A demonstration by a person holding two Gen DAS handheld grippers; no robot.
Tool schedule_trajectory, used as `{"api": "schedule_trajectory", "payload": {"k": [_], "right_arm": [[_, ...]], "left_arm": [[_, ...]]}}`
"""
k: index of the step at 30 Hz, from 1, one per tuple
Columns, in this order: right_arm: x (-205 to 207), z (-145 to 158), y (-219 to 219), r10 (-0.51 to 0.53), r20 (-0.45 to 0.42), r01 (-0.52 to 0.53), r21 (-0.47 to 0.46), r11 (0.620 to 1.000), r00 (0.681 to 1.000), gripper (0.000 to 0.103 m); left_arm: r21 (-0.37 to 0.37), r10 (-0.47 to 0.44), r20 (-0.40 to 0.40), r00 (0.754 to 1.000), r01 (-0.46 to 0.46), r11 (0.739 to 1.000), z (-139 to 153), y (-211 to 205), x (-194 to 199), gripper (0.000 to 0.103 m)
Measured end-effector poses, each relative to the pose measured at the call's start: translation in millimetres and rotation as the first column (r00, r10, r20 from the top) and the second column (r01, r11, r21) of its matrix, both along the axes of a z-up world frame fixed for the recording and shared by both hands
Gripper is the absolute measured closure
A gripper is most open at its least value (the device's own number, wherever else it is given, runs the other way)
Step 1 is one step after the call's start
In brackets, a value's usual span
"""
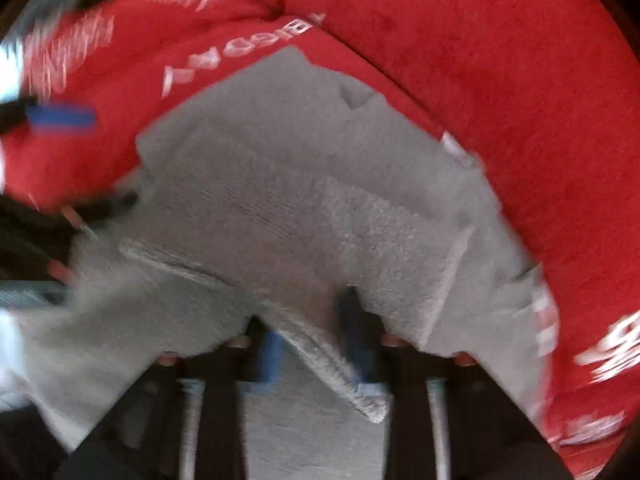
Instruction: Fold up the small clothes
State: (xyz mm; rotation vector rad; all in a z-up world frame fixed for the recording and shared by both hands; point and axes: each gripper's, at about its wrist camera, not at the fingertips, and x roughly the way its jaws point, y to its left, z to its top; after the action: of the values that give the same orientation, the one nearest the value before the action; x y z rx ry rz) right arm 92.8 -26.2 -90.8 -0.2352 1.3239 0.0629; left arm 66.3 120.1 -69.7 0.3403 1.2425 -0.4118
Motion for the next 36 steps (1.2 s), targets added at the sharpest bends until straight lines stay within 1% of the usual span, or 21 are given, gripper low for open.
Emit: {"api": "schedule_trajectory", "payload": {"k": [1,3,5,8,10,11,13,15,18,19,20,21,22,23,24,25,26,28,31,33,36], "right_arm": [[0.5,10.7,-14.5,-0.086,0.032,0.083,0.072,0.994,0.996,0.085],[-6.6,33.3,-50.2,-0.279,0.083,0.254,0.229,0.940,0.957,0.089],[-25.9,49.5,-93.7,-0.487,0.101,0.415,0.390,0.822,0.868,0.089],[-65.1,43.9,-149.8,-0.708,0.026,0.593,0.526,0.610,0.705,0.090],[-89.3,23.9,-177.2,-0.770,-0.083,0.650,0.597,0.470,0.633,0.087],[-99.0,13.7,-185.0,-0.781,-0.121,0.676,0.593,0.438,0.612,0.085],[-110.2,3.3,-191.8,-0.783,-0.154,0.705,0.562,0.432,0.602,0.078],[-119.4,-1.1,-200.1,-0.801,-0.175,0.721,0.572,0.390,0.572,0.057],[-130.7,-3.6,-216.7,-0.851,-0.199,0.737,0.616,0.277,0.486,0.055],[-136.5,-6.7,-222.7,-0.866,-0.225,0.740,0.637,0.216,0.446,0.055],[-140.6,-10.7,-227.6,-0.875,-0.257,0.742,0.652,0.157,0.411,0.058],[-142.5,-13.3,-234.2,-0.879,-0.286,0.743,0.661,0.108,0.382,0.089],[-143.7,-13.1,-238.0,-0.879,-0.301,0.737,0.671,0.081,0.370,0.096],[-140.4,-8.4,-240.3,-0.876,-0.283,0.717,0.691,0.097,0.391,0.096],[-134.9,1.0,-240.2,-0.868,-0.242,0.688,0.711,0.146,0.434,0.096],[-126.1,15.7,-239.0,-0.845,-0.174,0.644,0.728,0.236,0.506,0.096],[-121.8,25.3,-239.4,-0.828,-0.139,0.621,0.730,0.285,0.544,0.096],[-114.2,28.4,-239.1,-0.802,-0.116,0.617,0.706,0.348,0.586,0.096],[-126.0,-0.9,-249.0,-0.816,-0.178,0.707,0.621,0.340,0.550,0.090],[-148.7,-16.6,-257.3,-0.835,-0.217,0.736,0.613,0.287,0.506,0.090],[-169.1,-17.8,-263.0,-0.852,-0.245,0.726,0.657,0.204,0.462,0.085]], "left_arm": [[0.000,0.011,0.001,1.000,-0.011,1.000,-2.0,-1.2,1.8,0.018],[0.006,0.028,0.006,1.000,-0.028,1.000,-5.2,-2.9,6.5,0.018],[0.009,0.030,0.006,1.000,-0.030,1.000,-7.5,-3.6,9.0,0.018],[0.023,0.046,0.016,0.999,-0.046,0.999,-7.7,-4.0,12.4,0.018],[0.011,0.080,-0.003,0.997,-0.080,0.997,-7.7,-3.2,17.0,0.018],[0.002,0.106,-0.009,0.994,-0.106,0.994,-6.9,-3.4,19.7,0.018],[-0.011,0.130,-0.008,0.992,-0.130,0.992,-5.1,-5.1,22.5,0.018],[-0.017,0.155,-0.003,0.988,-0.155,0.988,-3.7,-9.5,25.3,0.018],[-0.003,0.184,0.020,0.983,-0.184,0.983,-2.1,-12.9,27.5,0.018],[-0.007,0.200,0.020,0.980,-0.200,0.980,-1.7,-10.9,29.0,0.018],[-0.014,0.213,0.014,0.977,-0.213,0.977,-1.6,-7.9,29.9,0.018],[-0.020,0.233,0.006,0.973,-0.233,0.972,-1.7,-2.9,31.8,0.018],[-0.026,0.248,0.001,0.969,-0.248,0.968,-1.8,1.7,33.5,0.018],[-0.044,0.263,-0.008,0.965,-0.263,0.964,-1.7,8.2,35.7,0.018],[-0.054,0.268,-0.010,0.963,-0.268,0.962,-2.0,11.6,36.4,0.018],[-0.059,0.268,-0.009,0.963,-0.268,0.962,-3.0,14.0,37.0,0.018],[-0.061,0.260,-0.013,0.965,-0.260,0.964,-5.4,15.8,37.3,0.018],[-0.058,0.237,-0.017,0.971,-0.238,0.970,-8.6,16.4,34.4,0.018],[-0.054,0.196,-0.034,0.980,-0.197,0.979,-6.4,18.4,24.6,0.018],[-0.028,0.166,-0.053,0.985,-0.168,0.985,-2.5,25.8,16.3,0.018],[-0.082,0.151,-0.122,0.981,-0.162,0.983,6.3,42.3,12.7,0.018]]}}
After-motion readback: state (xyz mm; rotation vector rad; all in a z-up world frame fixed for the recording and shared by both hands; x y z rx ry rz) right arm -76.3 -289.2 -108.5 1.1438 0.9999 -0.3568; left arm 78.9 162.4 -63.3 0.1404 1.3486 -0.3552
